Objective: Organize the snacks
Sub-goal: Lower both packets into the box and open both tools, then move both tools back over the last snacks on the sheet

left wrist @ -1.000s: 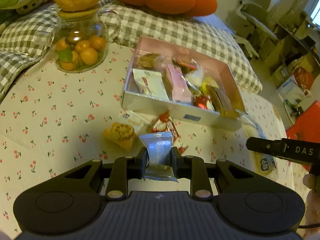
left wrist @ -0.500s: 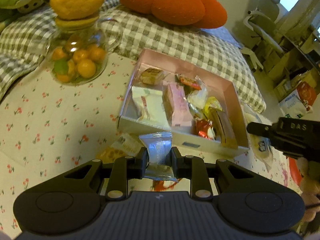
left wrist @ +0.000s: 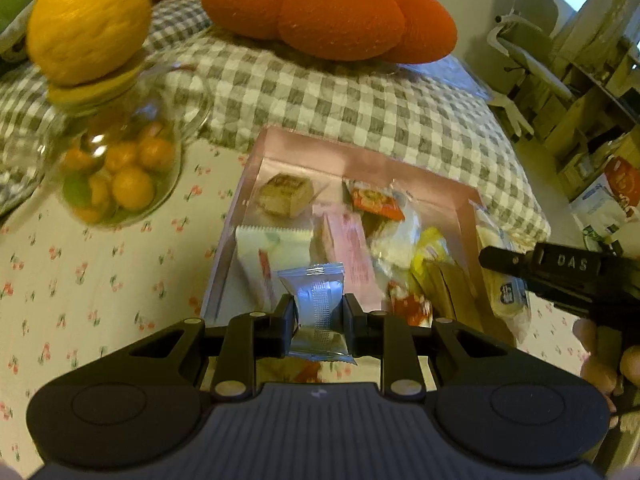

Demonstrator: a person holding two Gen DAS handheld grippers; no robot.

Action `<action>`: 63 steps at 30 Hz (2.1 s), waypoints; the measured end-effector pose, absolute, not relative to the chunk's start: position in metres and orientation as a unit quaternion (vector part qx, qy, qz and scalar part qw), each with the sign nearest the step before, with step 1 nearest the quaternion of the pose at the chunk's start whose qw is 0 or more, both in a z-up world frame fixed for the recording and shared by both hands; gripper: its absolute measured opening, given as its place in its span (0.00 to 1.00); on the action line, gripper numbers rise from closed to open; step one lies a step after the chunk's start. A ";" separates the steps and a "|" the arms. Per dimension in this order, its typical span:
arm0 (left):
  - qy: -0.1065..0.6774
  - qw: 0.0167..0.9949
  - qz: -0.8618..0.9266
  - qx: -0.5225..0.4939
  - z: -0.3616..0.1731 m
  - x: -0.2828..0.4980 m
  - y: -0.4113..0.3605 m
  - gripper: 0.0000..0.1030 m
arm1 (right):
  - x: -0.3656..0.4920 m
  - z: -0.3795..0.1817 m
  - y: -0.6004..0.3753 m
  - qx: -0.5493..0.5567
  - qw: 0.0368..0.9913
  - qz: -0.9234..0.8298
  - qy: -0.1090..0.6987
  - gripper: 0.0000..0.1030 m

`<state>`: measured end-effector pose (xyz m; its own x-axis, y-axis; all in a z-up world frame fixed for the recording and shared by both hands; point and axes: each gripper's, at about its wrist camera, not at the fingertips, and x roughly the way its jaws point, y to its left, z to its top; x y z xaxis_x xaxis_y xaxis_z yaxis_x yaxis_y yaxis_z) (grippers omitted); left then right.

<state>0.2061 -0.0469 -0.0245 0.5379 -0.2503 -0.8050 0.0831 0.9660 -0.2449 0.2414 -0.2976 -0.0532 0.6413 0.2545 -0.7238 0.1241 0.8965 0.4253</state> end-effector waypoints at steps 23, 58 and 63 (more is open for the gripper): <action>0.420 0.901 -0.097 -0.040 -0.030 0.277 -0.085 0.25 | 0.241 -0.054 -0.308 0.225 0.887 0.063 0.398 0.36; 0.430 0.896 -0.114 -0.010 0.016 0.163 -0.023 0.84 | 0.145 0.006 -0.275 0.183 0.891 0.042 0.413 0.77; 0.432 0.894 -0.114 -0.021 0.017 0.148 -0.013 0.89 | 0.124 0.010 -0.270 0.177 0.892 0.039 0.415 0.80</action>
<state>0.1478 -0.0131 0.0165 0.6004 -0.2221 -0.7682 0.1852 0.9732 -0.1366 0.1245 -0.2704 0.0099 0.6529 0.2161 -0.7260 0.0778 0.9342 0.3481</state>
